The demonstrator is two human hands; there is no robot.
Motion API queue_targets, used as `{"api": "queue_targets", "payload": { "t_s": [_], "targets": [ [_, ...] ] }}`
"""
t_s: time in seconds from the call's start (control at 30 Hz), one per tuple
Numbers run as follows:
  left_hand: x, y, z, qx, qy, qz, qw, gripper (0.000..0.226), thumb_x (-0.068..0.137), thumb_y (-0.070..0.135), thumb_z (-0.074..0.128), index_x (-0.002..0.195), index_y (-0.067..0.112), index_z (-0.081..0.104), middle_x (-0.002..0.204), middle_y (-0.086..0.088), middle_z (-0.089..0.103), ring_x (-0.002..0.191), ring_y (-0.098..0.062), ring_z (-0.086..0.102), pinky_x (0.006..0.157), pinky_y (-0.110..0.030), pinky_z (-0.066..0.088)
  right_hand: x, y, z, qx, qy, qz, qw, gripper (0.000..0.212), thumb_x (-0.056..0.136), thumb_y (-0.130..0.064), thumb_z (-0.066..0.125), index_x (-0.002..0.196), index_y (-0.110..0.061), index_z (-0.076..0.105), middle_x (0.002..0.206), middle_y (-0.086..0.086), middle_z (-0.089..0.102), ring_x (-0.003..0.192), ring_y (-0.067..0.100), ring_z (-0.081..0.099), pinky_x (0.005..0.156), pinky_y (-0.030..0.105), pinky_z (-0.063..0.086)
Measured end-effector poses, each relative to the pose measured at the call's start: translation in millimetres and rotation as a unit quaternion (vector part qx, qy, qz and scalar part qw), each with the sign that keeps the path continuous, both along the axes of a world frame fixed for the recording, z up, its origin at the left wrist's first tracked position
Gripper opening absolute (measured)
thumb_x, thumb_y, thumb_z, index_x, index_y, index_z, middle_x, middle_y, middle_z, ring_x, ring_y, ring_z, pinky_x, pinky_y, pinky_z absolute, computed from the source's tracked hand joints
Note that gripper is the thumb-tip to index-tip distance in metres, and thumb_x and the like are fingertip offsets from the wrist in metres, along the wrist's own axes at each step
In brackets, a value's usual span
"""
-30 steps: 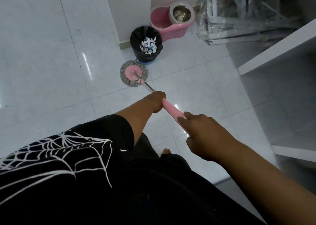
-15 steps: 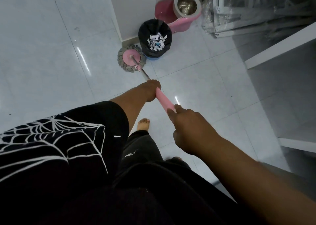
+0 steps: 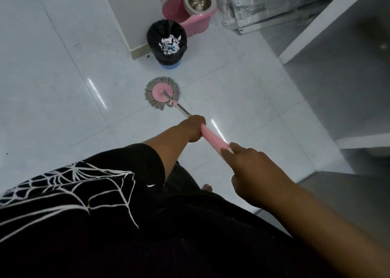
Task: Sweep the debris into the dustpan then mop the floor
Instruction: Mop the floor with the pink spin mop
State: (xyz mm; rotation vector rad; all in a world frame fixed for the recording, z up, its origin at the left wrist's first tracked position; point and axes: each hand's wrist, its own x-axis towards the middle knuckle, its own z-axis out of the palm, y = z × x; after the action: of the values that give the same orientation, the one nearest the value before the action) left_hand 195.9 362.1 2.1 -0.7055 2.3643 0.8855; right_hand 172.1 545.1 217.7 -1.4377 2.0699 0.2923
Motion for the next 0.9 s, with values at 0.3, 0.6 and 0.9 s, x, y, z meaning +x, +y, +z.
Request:
{"api": "queue_targets", "payload": {
  "t_s": [0.3,0.6,0.9],
  "targets": [
    [-59,123,10,0.03,0.036,-0.111,0.993,0.015,0.089,0.011,0.058,0.1,0.017,0.05,0.11,-0.007,0.06,0.083,-0.019,0.053,0.068,-0.03,0.043,-16,114,28,0.014,0.046,-0.093,0.995,0.036,0.086,-0.01,0.05,0.121,-0.018,0.051,0.107,0.0,0.054,0.072,0.018,0.049,0.06,0.027,0.038],
    [-90,106,16,0.034,0.021,-0.137,0.99,0.026,0.092,0.009,0.056,0.118,0.009,0.053,0.118,-0.011,0.058,0.101,-0.026,0.061,0.083,-0.037,0.05,-43,102,16,-0.008,0.038,-0.138,0.99,0.039,0.084,-0.008,0.049,0.122,-0.017,0.052,0.106,0.001,0.055,0.07,0.02,0.05,0.06,0.026,0.039],
    [-152,-27,1,0.022,0.012,-0.056,0.998,0.035,0.092,0.005,0.052,0.125,0.016,0.052,0.128,-0.009,0.053,0.116,-0.029,0.056,0.093,-0.035,0.045,-99,-26,-21,-0.056,0.025,-0.151,0.987,0.043,0.089,-0.012,0.055,0.131,-0.013,0.049,0.125,0.008,0.058,0.071,0.019,0.05,0.067,0.02,0.038]
  ]
}}
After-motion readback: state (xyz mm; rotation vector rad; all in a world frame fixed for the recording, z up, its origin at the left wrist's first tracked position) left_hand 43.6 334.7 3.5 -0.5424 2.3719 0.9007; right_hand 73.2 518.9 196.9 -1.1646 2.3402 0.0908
